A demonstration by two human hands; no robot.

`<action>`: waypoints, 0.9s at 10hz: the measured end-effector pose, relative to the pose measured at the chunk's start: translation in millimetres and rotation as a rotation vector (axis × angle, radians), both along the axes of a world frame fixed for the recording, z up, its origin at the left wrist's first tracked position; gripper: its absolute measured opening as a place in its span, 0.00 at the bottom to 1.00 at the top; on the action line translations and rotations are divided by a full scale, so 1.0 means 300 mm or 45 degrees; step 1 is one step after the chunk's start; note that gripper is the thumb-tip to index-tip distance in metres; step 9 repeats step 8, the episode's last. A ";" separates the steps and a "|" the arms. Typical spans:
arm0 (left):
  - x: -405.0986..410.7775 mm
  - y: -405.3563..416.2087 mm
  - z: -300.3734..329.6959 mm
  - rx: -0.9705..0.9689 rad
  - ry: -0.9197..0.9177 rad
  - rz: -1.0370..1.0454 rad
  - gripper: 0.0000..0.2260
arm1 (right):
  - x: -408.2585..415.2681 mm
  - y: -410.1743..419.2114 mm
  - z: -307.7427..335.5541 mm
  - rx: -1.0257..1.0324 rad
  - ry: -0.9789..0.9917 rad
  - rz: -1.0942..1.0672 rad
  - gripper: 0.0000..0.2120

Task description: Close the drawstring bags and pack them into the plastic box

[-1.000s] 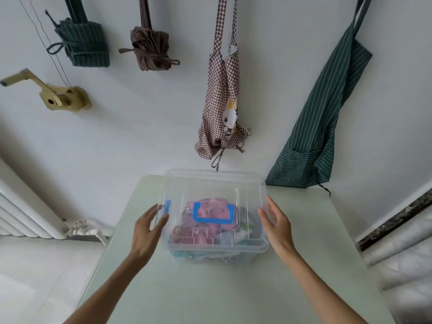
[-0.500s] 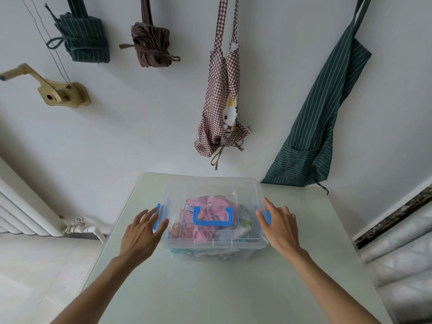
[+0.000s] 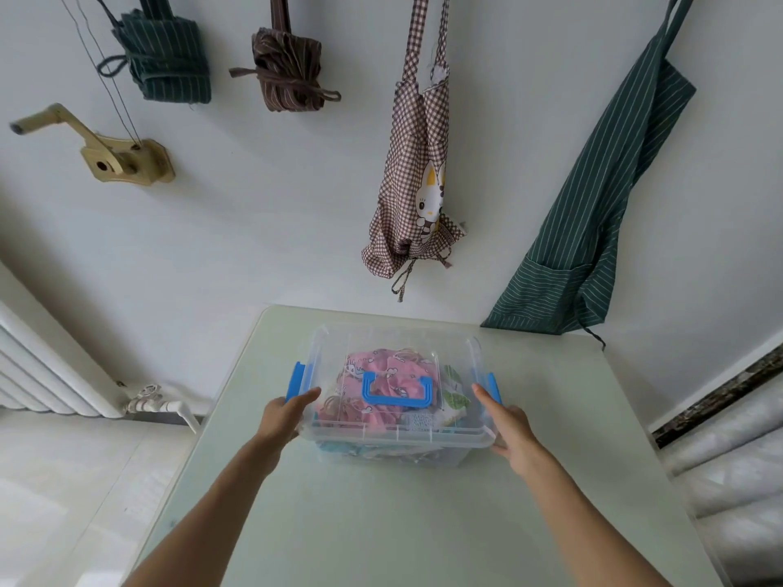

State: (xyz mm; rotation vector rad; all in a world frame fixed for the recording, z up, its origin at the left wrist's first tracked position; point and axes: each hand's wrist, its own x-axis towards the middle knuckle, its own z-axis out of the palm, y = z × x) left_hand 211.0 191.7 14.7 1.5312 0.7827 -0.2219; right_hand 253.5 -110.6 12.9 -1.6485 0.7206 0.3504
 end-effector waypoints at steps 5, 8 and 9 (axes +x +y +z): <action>-0.028 -0.072 0.004 0.795 -0.239 -0.016 0.20 | -0.058 0.067 -0.006 -1.111 -0.611 0.098 0.14; -0.082 -0.064 0.027 0.497 -0.262 0.056 0.34 | -0.079 0.035 0.069 -0.899 -0.309 0.281 0.28; -0.082 -0.064 0.027 0.497 -0.262 0.056 0.34 | -0.079 0.035 0.069 -0.899 -0.309 0.281 0.28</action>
